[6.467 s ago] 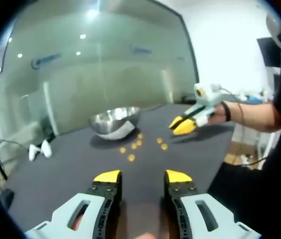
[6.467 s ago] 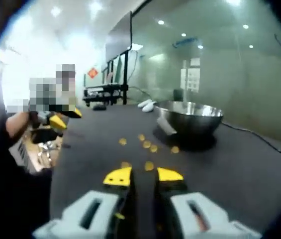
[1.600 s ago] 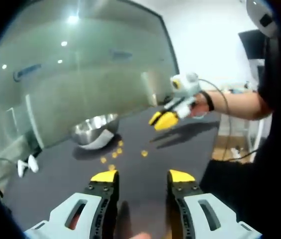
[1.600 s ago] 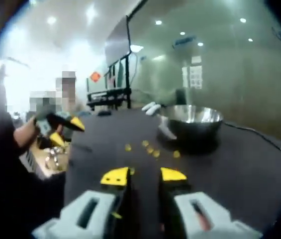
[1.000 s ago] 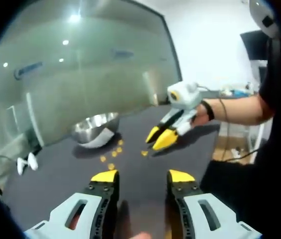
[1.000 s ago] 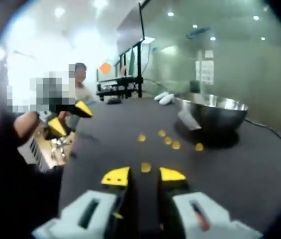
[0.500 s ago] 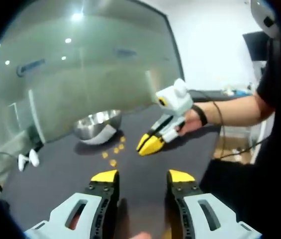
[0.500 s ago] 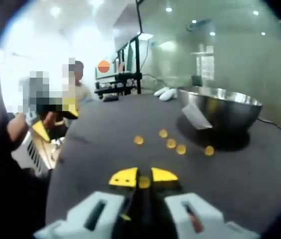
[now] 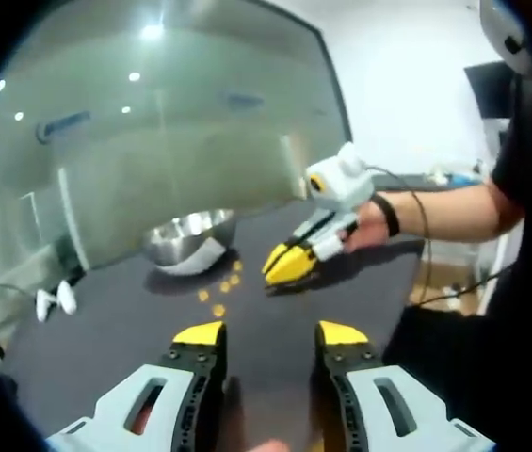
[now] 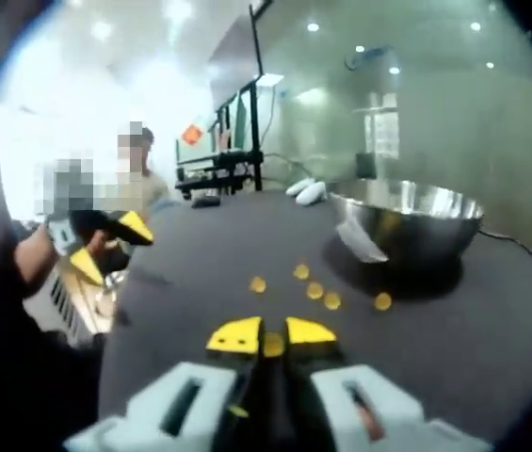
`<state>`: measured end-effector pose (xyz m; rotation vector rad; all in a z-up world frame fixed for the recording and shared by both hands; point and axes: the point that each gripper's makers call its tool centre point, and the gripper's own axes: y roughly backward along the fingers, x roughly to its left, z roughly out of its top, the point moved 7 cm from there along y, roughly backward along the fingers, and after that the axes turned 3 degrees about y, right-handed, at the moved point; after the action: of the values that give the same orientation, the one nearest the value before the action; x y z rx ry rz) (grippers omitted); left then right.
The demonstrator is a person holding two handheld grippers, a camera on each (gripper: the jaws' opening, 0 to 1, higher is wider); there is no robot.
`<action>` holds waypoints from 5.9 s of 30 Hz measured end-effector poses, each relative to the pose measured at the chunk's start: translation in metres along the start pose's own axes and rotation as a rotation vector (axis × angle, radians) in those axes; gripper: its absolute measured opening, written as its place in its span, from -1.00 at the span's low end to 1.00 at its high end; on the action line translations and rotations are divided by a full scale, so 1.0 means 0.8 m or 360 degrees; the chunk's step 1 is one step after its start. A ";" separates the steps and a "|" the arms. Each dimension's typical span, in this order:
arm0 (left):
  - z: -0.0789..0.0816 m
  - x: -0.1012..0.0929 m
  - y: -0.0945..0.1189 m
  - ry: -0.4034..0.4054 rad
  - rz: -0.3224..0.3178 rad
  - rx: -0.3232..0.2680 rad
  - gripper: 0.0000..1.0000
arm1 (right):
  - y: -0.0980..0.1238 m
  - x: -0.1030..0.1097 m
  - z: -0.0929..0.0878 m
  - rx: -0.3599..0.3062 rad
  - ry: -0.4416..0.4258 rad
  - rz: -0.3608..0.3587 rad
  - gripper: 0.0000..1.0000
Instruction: Pick up the QQ candy scattered on the table and place it into the stainless steel bowl on the table
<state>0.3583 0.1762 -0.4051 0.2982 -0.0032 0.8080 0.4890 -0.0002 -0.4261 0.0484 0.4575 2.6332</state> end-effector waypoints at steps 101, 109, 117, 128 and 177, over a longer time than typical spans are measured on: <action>-0.002 -0.007 -0.004 -0.0009 -0.0035 -0.0001 -0.22 | 0.074 -0.045 0.007 -0.0102 -0.0071 -0.0515 -0.61; -0.003 -0.008 -0.004 -0.0016 -0.0033 0.0006 -0.22 | 0.062 -0.040 -0.003 -0.0054 -0.0043 -0.0531 -0.62; -0.003 -0.004 0.000 -0.0012 -0.0014 0.0008 -0.23 | 0.031 -0.049 -0.005 -0.0021 -0.0026 -0.0506 -0.62; -0.006 0.000 0.000 -0.0002 0.0000 0.0018 -0.23 | -0.016 -0.071 -0.011 0.0030 -0.0076 -0.0499 -0.62; -0.011 0.003 0.015 0.0006 0.0061 0.0045 -0.23 | -0.016 -0.067 -0.010 0.0038 -0.0066 -0.0514 -0.81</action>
<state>0.3507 0.1879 -0.4104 0.3246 0.0060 0.8469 0.5419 -0.0159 -0.4353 0.0332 0.4420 2.3064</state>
